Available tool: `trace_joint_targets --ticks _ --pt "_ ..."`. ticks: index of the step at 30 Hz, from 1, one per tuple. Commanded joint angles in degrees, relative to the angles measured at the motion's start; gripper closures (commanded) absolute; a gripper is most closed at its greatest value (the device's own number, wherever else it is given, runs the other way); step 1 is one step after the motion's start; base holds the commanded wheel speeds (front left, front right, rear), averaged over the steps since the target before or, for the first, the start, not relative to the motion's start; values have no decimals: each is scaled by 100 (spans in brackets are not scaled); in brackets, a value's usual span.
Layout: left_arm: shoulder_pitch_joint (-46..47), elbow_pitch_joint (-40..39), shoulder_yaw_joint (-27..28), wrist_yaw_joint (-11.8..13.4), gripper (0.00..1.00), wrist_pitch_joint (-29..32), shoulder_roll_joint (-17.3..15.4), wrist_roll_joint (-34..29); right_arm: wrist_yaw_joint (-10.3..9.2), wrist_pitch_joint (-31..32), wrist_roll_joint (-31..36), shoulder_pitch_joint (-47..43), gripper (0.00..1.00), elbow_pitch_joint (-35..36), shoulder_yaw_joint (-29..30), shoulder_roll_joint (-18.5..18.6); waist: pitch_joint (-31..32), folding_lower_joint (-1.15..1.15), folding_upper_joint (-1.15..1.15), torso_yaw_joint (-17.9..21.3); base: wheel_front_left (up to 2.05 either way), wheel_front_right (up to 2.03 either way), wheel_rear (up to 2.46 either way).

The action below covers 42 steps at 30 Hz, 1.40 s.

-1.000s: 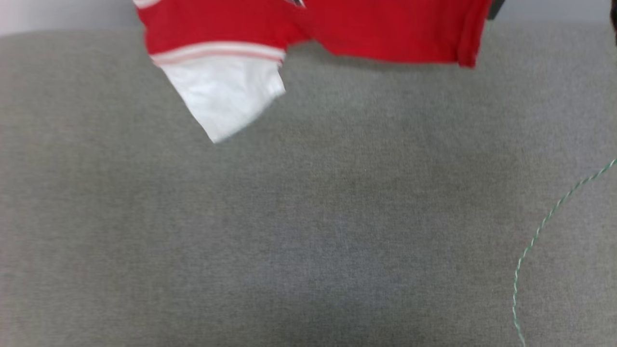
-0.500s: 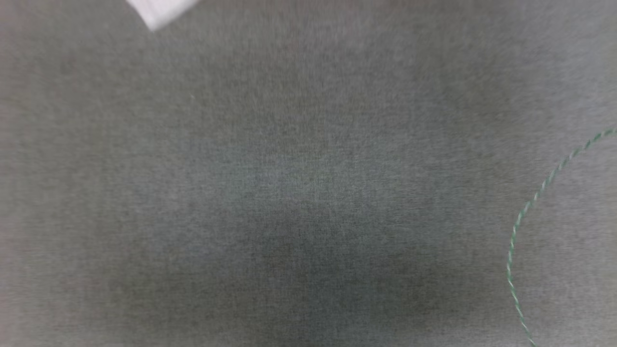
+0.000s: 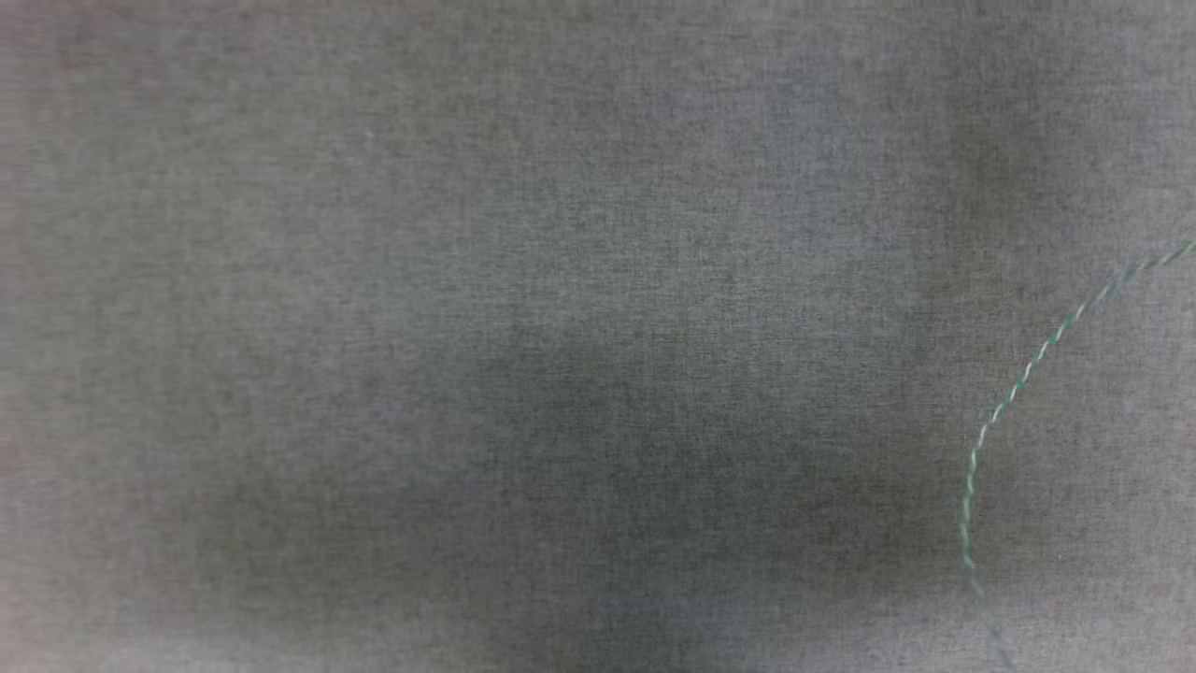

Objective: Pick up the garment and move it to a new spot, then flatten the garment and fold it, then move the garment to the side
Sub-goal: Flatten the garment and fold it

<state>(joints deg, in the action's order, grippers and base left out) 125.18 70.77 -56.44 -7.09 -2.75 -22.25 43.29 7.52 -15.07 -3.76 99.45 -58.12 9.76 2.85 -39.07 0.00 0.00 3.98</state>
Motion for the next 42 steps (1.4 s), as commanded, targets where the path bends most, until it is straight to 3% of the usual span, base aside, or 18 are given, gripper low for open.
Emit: trace_joint_targets --ticks 1,10,18,24,29,35,42 --pt "-120 4 -10 -17 100 -42 -1 22 -6 -8 -70 -121 100 -45 -72 10 195 0 0 -76 0 0 0" --pt "-1644 -196 -197 -41 100 82 -119 491 -6 141 -844 -724 100 -857 -1154 3 1170 0 0 -171 0 0 0" --pt "-3334 -801 -438 -38 100 296 -382 1080 -6 1014 -1862 -1929 100 -532 -2100 47 2184 0 0 -283 0 0 0" --pt "-4606 -1437 -628 -38 100 290 -630 1401 -6 1969 -2958 -3283 100 778 -2962 565 2740 0 0 -355 0 0 0" --pt "-5601 -2156 -604 120 100 287 -903 1688 -6 2808 -3719 -4555 100 2102 -3214 1313 2986 0 0 -460 0 0 0" --pt "-6799 -3540 -528 651 100 261 -1580 2065 -6 3781 -4127 -6110 100 3642 -2938 1947 3055 0 0 -509 0 0 0" --pt "-8108 -5385 -600 1477 100 153 -2370 2334 -6 4879 -4137 -7607 100 4972 -2198 1930 2909 0 0 -530 0 0 0"
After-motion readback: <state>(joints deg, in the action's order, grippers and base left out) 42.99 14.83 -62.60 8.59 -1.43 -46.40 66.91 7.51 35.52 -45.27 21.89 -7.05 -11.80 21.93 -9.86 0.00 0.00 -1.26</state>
